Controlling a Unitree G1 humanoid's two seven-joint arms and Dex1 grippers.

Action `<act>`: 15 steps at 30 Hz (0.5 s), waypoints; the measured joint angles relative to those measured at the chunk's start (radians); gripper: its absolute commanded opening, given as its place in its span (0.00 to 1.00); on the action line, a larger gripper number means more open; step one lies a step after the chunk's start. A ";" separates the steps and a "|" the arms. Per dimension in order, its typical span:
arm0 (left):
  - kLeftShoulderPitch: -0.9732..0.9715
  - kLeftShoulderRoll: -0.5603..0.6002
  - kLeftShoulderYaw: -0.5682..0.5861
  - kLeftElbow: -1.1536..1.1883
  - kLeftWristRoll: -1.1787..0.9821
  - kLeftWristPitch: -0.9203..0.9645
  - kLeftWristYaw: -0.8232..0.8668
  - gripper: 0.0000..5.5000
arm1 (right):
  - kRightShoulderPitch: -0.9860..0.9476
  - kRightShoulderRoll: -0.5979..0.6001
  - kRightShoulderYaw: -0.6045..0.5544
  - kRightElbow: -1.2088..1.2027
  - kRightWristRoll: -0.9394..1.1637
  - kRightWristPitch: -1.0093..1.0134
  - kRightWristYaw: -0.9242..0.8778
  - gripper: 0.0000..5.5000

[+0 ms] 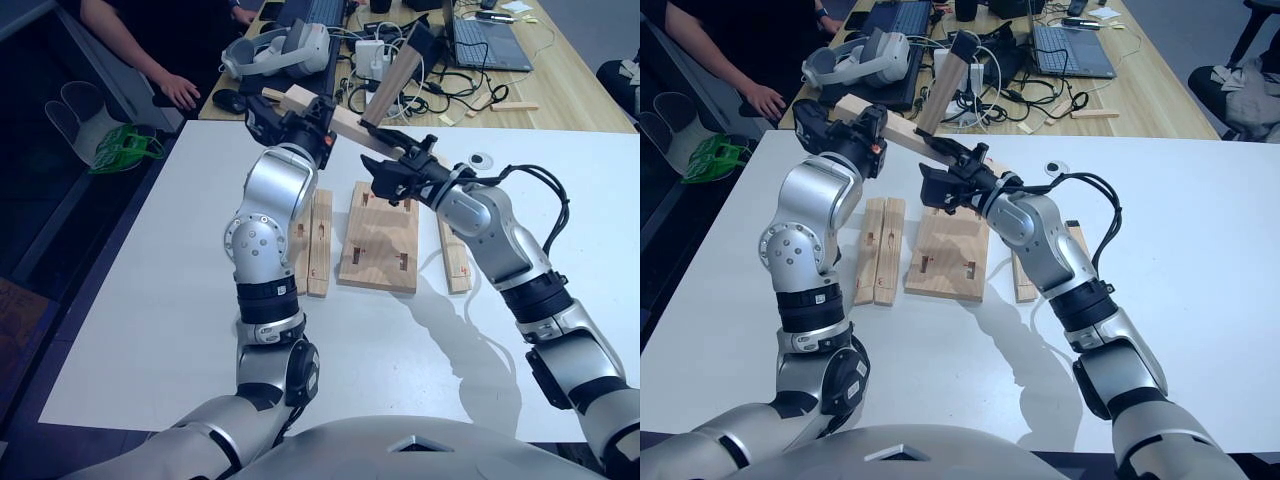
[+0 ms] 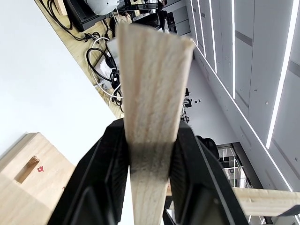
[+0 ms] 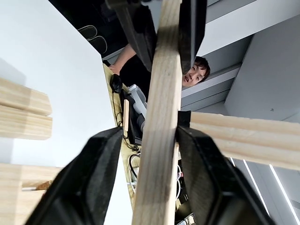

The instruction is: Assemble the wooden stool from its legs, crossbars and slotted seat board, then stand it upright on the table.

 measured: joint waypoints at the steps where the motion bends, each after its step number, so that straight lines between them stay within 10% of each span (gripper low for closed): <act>1: 0.000 0.001 0.000 0.000 0.019 -0.002 -0.007 0.19 | 0.002 -0.009 -0.001 -0.012 0.016 0.009 0.031 0.53; 15: -0.085 0.147 -0.006 0.039 0.336 -0.029 -0.303 0.19 | 0.169 -0.402 0.024 -0.350 0.234 0.410 0.758 0.17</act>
